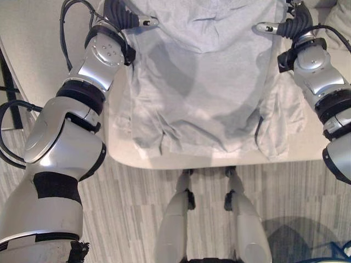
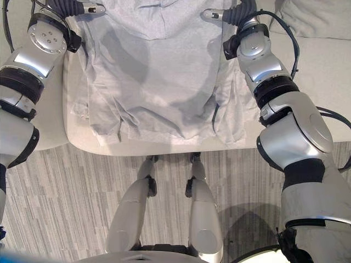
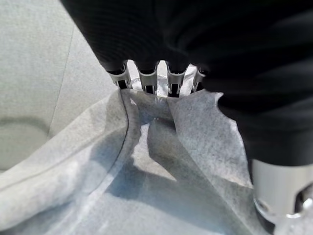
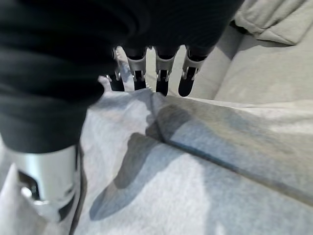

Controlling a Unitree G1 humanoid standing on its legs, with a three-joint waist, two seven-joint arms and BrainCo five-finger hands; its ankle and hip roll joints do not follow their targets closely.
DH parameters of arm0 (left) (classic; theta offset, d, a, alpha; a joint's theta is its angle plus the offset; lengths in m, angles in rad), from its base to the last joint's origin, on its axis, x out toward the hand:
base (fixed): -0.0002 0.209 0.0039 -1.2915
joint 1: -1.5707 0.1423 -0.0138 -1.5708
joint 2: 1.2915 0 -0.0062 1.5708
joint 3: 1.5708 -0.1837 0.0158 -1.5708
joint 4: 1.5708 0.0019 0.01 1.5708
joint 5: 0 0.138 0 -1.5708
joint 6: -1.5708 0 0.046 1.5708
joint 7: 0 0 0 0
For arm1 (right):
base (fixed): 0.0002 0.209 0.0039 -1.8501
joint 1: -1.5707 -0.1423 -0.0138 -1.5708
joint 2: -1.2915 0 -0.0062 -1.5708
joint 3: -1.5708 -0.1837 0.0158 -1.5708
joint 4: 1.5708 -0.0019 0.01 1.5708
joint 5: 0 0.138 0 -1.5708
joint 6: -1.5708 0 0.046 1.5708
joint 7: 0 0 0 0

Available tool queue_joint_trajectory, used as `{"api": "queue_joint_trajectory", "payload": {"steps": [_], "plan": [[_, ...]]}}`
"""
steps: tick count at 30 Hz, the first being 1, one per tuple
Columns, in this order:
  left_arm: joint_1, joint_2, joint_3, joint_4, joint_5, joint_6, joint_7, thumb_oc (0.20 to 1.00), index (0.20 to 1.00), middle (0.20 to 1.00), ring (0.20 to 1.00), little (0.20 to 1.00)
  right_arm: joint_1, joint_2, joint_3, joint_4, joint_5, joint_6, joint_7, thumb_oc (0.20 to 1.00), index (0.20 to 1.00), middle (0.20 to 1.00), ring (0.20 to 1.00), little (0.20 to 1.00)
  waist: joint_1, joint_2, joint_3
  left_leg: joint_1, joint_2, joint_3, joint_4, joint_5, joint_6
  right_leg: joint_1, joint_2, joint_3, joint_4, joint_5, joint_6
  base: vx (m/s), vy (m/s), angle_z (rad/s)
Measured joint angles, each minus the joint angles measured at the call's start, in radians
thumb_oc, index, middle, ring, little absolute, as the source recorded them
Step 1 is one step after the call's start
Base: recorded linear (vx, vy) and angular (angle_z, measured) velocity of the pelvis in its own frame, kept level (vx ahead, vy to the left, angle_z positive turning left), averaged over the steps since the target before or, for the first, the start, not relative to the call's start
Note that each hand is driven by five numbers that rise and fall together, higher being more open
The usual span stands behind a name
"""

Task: Hang the clothes on the sofa on the clothes rack.

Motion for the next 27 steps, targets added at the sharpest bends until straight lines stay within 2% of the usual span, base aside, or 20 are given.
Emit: {"api": "queue_joint_trajectory", "payload": {"steps": [4, 11, 14, 16, 18, 22, 24, 27], "plan": [[0.015, 0.016, 0.000, -0.041, 0.000, 0.000, 0.010, 1.000, 1.000, 1.000, 1.000, 1.000, -0.001, -0.003, 0.000, -0.001, 0.000, 0.001, 0.000, 1.000, 1.000, 1.000, 1.000, 1.000, 0.002, 0.000, 0.000, -0.001, 0.000, -0.002, 0.000, 0.000, 0.000, 0.000, 0.000, -0.002, 0.000, 0.000, 0.000, 0.00, 0.000, 0.00], [0.080, 0.134, -0.001, -0.166, 0.001, -0.021, 0.013, 1.000, 1.000, 1.000, 1.000, 1.000, 0.011, -0.038, 0.000, -0.030, -0.001, 0.003, 0.002, 1.000, 1.000, 1.000, 1.000, 1.000, 0.008, 0.000, 0.000, -0.003, 0.000, -0.006, 0.000, 0.001, -0.001, 0.000, -0.002, -0.005, 0.000, 0.000, 0.000, 0.00, 0.000, 0.00], [0.083, 0.155, -0.016, -0.167, 0.002, -0.026, 0.009, 1.000, 1.000, 1.000, 1.000, 1.000, 0.013, -0.061, -0.002, -0.028, -0.001, 0.002, 0.007, 1.000, 1.000, 1.000, 1.000, 1.000, 0.031, 0.000, 0.000, -0.006, 0.000, -0.016, 0.000, 0.005, -0.006, 0.000, -0.003, -0.012, 0.000, 0.000, 0.000, 0.00, 0.015, 0.05], [0.096, 0.223, -0.032, -0.175, 0.003, -0.039, -0.005, 1.000, 1.000, 1.000, 1.000, 1.000, 0.018, -0.069, -0.002, -0.031, 0.000, 0.002, 0.008, 1.000, 1.000, 1.000, 1.000, 1.000, 0.033, 0.001, 0.000, -0.007, 0.000, -0.019, 0.000, 0.007, -0.007, 0.000, -0.003, -0.015, 0.000, 0.000, 0.000, 0.00, 0.011, 0.04], [0.115, 0.244, -0.027, -0.178, 0.002, -0.046, -0.012, 1.000, 1.000, 1.000, 1.000, 1.000, 0.036, -0.092, -0.003, -0.032, 0.000, -0.001, 0.009, 1.000, 1.000, 1.000, 1.000, 1.000, 0.053, 0.002, 0.000, -0.007, 0.000, -0.019, 0.000, 0.008, -0.008, 0.001, -0.004, -0.016, 0.000, 0.000, 0.000, 0.00, 0.000, 0.00], [0.175, 0.332, -0.040, -0.223, 0.003, -0.056, -0.023, 1.000, 1.000, 1.000, 1.000, 1.000, 0.047, -0.111, -0.006, -0.063, 0.000, -0.002, 0.029, 1.000, 1.000, 1.000, 1.000, 1.000, 0.063, 0.007, 0.001, -0.008, -0.005, -0.021, 0.000, 0.010, -0.006, 0.002, -0.009, -0.019, 0.000, 0.000, 0.000, 0.00, 0.009, 0.02], [0.192, 0.324, -0.041, -0.190, 0.009, -0.058, -0.026, 1.000, 1.000, 1.000, 1.000, 1.000, 0.050, -0.119, -0.006, -0.067, 0.000, -0.002, 0.029, 1.000, 1.000, 1.000, 1.000, 1.000, 0.064, 0.017, 0.000, -0.008, -0.005, -0.022, 0.000, 0.010, -0.007, 0.002, -0.008, -0.019, 0.000, 0.000, 0.000, 0.00, 0.000, 0.00], [0.185, 0.261, -0.082, -0.109, 0.046, -0.053, -0.041, 1.000, 1.000, 1.000, 1.000, 1.000, 0.050, -0.118, -0.002, -0.061, 0.000, -0.003, 0.031, 1.000, 1.000, 1.000, 1.000, 1.000, 0.061, 0.017, -0.001, -0.008, -0.004, -0.023, 0.000, 0.012, -0.006, 0.003, -0.005, -0.020, 0.000, 0.000, 0.000, 0.00, 0.000, 0.00]]}}
